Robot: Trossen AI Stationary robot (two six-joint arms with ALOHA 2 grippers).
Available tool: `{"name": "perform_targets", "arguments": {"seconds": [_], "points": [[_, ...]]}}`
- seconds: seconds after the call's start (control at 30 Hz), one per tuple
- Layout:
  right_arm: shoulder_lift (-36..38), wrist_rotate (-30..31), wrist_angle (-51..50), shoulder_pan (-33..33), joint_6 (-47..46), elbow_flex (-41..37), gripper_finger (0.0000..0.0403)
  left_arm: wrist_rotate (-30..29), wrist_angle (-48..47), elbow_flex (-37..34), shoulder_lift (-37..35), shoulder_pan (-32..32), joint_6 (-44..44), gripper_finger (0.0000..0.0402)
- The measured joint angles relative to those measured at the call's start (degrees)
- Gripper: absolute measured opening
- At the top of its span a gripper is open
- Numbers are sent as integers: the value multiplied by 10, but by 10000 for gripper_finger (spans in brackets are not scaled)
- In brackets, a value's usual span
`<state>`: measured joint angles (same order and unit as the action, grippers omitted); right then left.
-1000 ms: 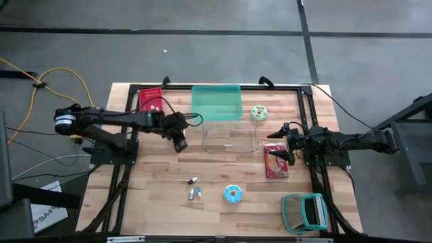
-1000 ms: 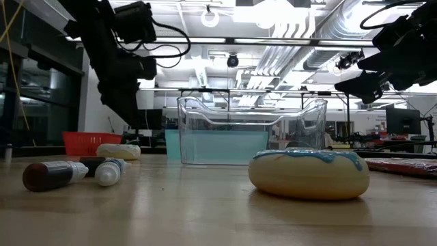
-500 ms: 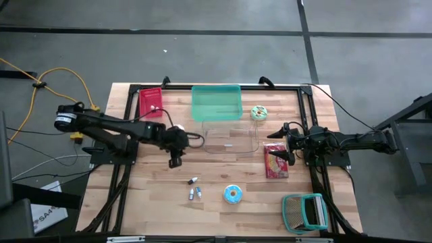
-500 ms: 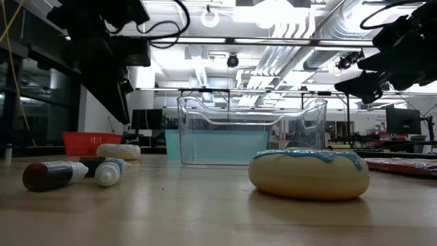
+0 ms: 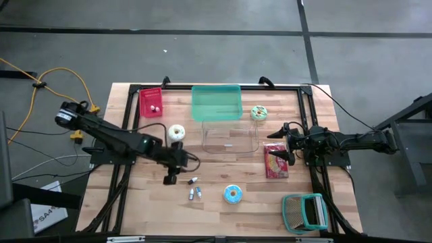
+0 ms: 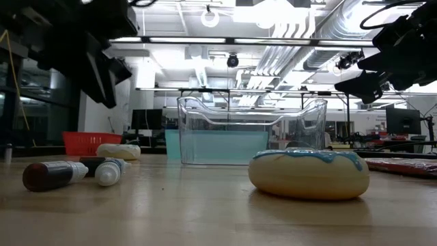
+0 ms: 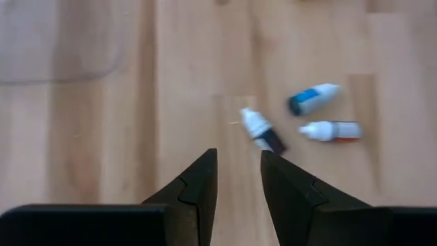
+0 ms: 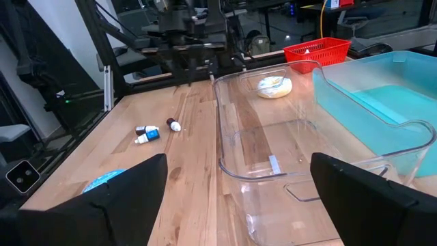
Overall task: Pick & Place Food Item
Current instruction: Put the top red food coloring bottle into the red bin
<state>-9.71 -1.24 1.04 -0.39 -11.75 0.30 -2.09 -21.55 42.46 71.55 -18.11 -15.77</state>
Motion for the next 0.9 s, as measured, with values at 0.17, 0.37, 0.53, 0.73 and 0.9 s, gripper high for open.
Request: {"name": "perform_targets", "arguments": {"seconds": [0.17,0.37,0.53,0.73,0.9], "points": [[0,0,0,0,0,0,350,0,12,0,0,-33,-92,109],[0,0,0,0,0,0,350,-6,12,0,0,-42,-227,109],[0,0,0,0,0,0,350,-9,23,2,0,-42,-263,108],[0,0,0,0,0,0,350,-9,38,2,0,-41,-263,108],[0,0,0,0,0,0,350,-8,39,2,0,-41,-263,108]]}}
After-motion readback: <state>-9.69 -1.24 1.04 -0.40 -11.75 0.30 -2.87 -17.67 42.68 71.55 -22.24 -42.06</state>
